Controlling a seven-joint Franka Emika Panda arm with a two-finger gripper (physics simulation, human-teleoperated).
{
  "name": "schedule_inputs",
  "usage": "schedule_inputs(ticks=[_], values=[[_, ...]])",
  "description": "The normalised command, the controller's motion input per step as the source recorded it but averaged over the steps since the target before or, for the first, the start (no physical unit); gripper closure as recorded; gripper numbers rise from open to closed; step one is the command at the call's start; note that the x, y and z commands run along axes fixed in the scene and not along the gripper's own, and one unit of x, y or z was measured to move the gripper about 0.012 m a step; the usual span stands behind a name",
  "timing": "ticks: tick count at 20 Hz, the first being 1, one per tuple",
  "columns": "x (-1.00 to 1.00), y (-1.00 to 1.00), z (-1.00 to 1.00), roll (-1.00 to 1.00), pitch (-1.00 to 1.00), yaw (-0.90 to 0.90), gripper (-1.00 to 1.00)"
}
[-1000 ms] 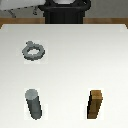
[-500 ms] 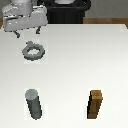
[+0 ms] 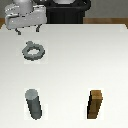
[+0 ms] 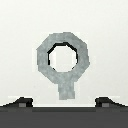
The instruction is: Put the loop with the handle onto the peg.
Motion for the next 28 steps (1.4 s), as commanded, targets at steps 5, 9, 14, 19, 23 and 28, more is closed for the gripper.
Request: schedule_inputs(ticks=[5,9,14,19,23,28], values=[[0.2,0.0,-0.4,0.0,0.0,0.0,-1.0],[0.25,0.0,0.0,0.0,0.0,0.0,-1.0],[-0.2,-0.2,-0.6,0.0,0.0,0.0,-1.0],[0.0,0.0,-0.2,0.0,0.0,0.0,1.0],[0.0,0.0,0.0,0.0,0.0,0.0,1.0],[0.0,0.0,0.0,0.0,0.0,0.0,1.0]])
